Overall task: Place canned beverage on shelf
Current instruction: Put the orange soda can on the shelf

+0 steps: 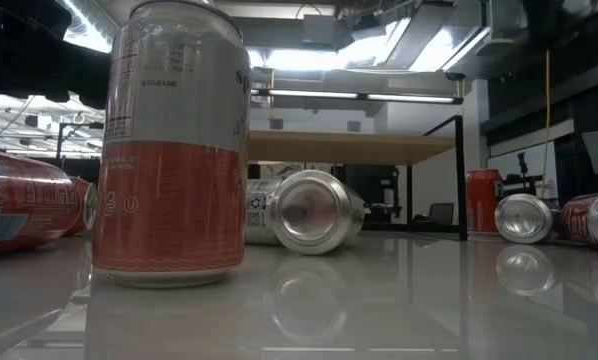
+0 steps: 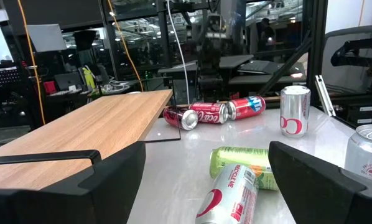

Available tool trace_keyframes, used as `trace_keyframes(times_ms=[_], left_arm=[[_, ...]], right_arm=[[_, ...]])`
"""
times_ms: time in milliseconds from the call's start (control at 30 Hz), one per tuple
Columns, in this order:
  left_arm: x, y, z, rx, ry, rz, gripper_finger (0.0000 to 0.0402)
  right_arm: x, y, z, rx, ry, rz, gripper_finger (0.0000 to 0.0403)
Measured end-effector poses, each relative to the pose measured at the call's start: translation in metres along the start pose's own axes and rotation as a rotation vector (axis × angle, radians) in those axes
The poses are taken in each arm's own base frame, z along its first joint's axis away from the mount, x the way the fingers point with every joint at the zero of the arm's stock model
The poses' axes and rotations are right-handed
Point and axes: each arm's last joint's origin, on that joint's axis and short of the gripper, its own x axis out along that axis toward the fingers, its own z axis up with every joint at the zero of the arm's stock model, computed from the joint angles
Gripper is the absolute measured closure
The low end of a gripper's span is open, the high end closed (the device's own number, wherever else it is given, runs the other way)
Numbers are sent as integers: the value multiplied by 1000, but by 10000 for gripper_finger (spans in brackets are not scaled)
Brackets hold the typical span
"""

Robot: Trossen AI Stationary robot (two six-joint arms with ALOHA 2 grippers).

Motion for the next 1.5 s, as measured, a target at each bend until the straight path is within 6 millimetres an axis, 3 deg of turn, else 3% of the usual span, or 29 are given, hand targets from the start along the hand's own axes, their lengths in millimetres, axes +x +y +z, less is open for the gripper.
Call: trace_keyframes(times_ms=[267,533,667,867,1133,1267,1500], left_arm=[[0,0,1,-8,-5,0,66],[0,0,1,-32,-4,0,66],[0,0,2,-40,-23,2,66],[0,1,5,-49,-51,4,66],[0,1,5,-49,-52,5,66],[0,1,6,-49,-65,7,66],[0,1,6,-46,-64,8,66]], right_arm=[[1,0,11,-22,-65,-1,20],[-1,-14,9,142,-77,-462,20],[3,-18,5,161,11,-565,20],[26,-29,31,153,173,-675,20],[55,-51,67,77,510,-1145,20],[64,-57,81,15,639,-1280,20],[61,-73,98,20,722,-1471,20]])
